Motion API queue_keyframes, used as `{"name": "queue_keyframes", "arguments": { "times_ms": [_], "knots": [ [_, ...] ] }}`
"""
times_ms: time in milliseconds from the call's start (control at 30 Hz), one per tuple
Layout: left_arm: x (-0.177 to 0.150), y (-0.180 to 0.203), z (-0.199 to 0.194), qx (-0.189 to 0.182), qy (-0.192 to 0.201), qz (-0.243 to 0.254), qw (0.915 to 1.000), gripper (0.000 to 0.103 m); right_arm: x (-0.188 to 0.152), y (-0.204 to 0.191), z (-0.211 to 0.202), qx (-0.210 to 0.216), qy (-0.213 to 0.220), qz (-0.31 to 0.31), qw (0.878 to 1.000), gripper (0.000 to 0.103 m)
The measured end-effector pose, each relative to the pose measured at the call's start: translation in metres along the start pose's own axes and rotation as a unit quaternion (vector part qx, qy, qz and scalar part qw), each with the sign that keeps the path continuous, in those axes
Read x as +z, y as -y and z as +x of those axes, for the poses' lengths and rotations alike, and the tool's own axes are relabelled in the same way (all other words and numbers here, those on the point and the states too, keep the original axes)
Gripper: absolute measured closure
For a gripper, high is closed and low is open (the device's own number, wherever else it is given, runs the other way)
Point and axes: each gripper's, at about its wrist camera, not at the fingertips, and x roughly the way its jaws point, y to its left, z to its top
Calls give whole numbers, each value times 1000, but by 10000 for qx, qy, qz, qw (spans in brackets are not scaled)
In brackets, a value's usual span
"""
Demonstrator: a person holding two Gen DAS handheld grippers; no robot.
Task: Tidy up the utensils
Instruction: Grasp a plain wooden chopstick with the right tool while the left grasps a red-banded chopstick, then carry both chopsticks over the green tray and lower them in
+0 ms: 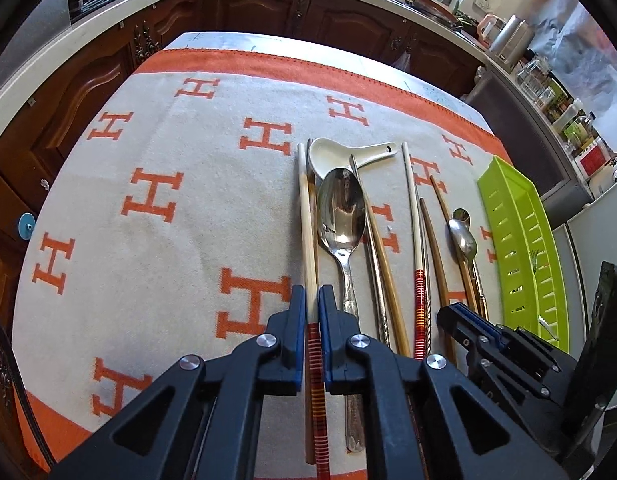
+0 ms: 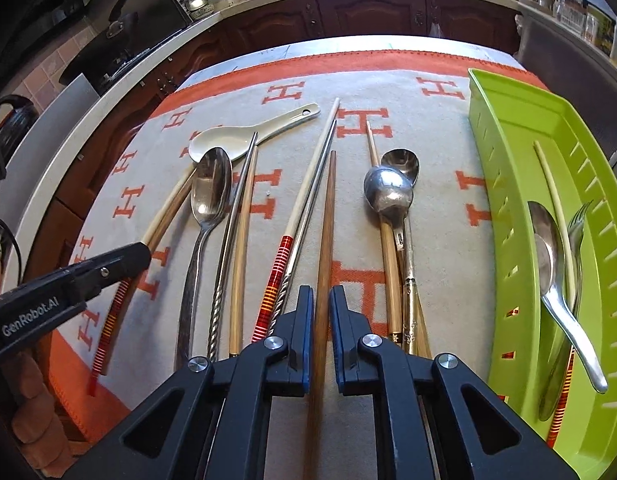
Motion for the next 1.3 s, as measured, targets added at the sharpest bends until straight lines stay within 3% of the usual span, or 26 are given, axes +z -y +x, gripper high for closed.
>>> {"name": "queue_keyframes", "arguments": {
  "times_ms": [167, 233, 433, 733, 1133, 1300],
  "knots": [
    [-3, 0, 0, 46, -30, 32, 10000, 98, -5, -15, 0, -308, 148, -404, 9986, 91],
    [-4, 0, 0, 35, -47, 17, 10000, 99, -6, -14, -1, -350, 168, -423, 9984, 95],
    [-6, -8, -12, -111, 82, -154, 9998, 99, -5, 4, -14, -69, 199, 76, 9997, 97],
    [-6, -18, -40, -351, 418, -419, 9976, 99, -1, 22, -62, 176, 650, 368, 9971, 97],
    [-3, -9, -57, -313, 628, -391, 9968, 99, -1, 56, -105, 289, 1034, 737, 9915, 97],
    [-1, -5, -77, -314, 952, -385, 9942, 100, 0, 67, -117, 302, 1179, 851, 9889, 97]
  ]
}}
